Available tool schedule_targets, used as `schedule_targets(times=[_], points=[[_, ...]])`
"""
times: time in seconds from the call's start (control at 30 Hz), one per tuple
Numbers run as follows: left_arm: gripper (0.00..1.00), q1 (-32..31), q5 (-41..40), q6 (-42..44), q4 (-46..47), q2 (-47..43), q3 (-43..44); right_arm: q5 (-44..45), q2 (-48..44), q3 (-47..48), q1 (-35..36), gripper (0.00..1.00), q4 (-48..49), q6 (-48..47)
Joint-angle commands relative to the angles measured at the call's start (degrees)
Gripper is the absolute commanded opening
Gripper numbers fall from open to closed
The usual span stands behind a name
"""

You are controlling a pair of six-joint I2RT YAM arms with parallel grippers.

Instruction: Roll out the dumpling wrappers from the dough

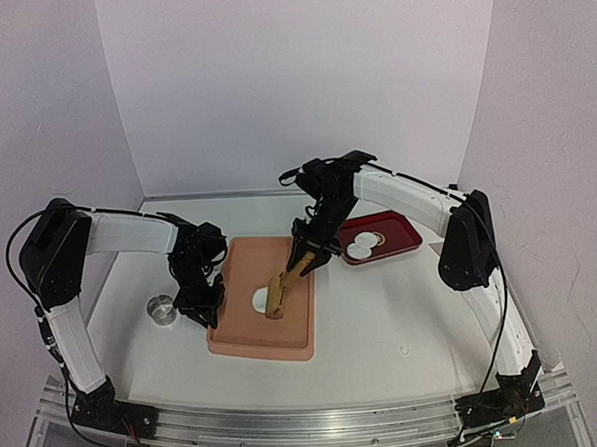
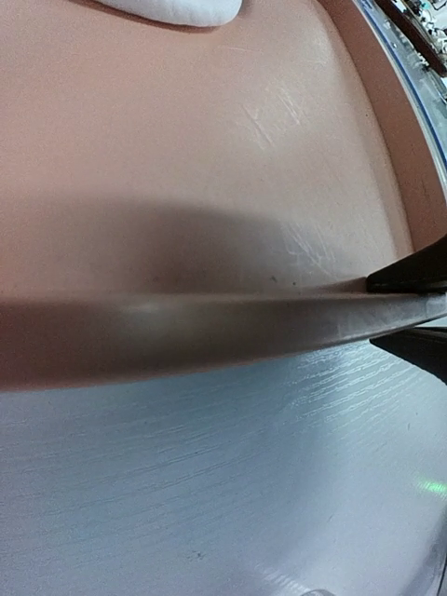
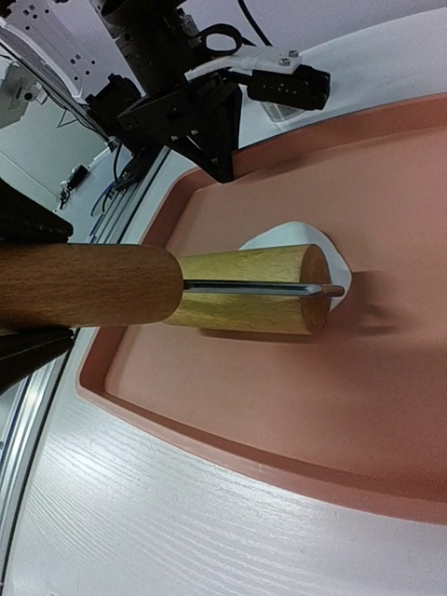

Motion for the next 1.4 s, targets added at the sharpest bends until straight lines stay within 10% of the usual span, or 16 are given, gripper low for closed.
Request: schedule_targets(times=[0.0, 1.37], points=[[0.04, -2.24, -0.69, 5.81, 7.31, 9.39, -2.93, 3.14, 14.26, -3.02, 0.91, 0.00, 5.13, -2.09], [0.02, -2.24, 4.48, 1.94, 10.57, 7.35, -5.14, 35.04, 28.97, -5.89, 5.41, 0.00, -1.17, -5.87]])
